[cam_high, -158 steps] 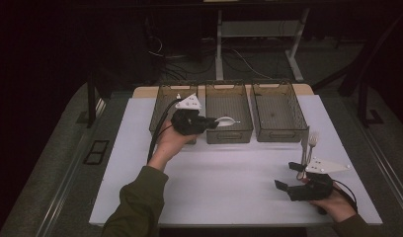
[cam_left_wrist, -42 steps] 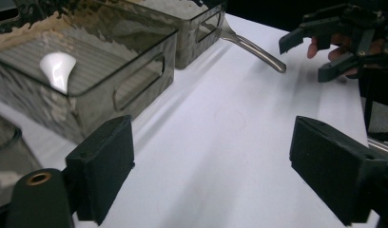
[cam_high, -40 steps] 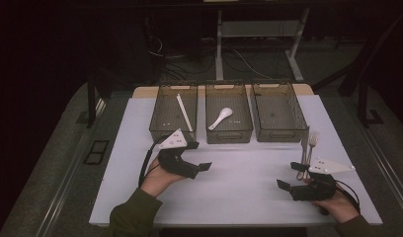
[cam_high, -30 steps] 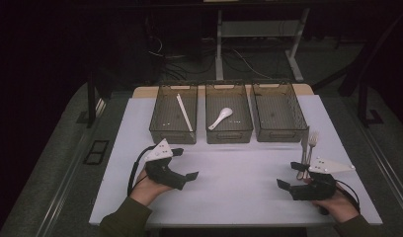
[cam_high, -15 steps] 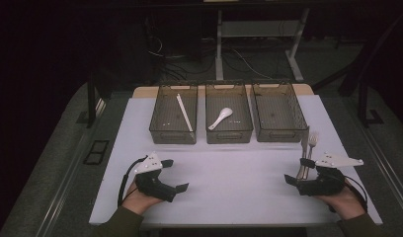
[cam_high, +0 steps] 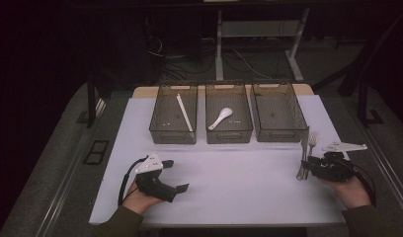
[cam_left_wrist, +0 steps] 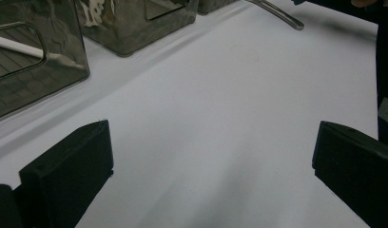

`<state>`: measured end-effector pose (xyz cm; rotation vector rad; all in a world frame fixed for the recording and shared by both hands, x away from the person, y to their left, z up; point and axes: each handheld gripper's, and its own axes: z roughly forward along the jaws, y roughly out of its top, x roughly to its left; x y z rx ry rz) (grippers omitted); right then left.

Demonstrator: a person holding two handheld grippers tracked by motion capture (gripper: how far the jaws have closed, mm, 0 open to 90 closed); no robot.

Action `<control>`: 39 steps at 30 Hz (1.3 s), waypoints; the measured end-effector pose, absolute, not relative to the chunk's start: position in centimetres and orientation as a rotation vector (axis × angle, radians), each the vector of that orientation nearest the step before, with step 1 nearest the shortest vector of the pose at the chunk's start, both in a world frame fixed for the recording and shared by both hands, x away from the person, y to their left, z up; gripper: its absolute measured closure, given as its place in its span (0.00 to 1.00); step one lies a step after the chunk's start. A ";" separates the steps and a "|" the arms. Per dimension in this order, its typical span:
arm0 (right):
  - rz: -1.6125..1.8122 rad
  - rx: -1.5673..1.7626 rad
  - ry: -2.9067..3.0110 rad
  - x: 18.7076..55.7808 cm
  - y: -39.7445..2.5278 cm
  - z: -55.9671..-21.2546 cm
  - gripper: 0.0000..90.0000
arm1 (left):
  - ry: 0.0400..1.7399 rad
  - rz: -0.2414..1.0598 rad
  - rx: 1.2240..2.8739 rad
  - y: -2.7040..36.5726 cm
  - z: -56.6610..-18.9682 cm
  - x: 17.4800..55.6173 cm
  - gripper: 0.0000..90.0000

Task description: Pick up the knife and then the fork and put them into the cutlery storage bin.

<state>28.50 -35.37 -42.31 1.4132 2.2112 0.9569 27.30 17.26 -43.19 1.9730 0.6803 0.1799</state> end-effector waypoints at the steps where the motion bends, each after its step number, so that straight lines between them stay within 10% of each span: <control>1: 0.940 1.420 2.213 28.6 -35.5 -42.3 0.81 | 0.680 0.179 1.973 17.3 -43.2 27.3 0.00; 7: 0.895 1.439 2.220 29.0 -36.0 -42.5 0.99 | 0.680 0.174 1.974 17.2 -43.2 27.3 0.00; 39: 0.795 1.517 2.208 31.4 -35.5 -43.9 1.00 | 0.670 0.159 1.985 16.9 -43.3 27.3 0.00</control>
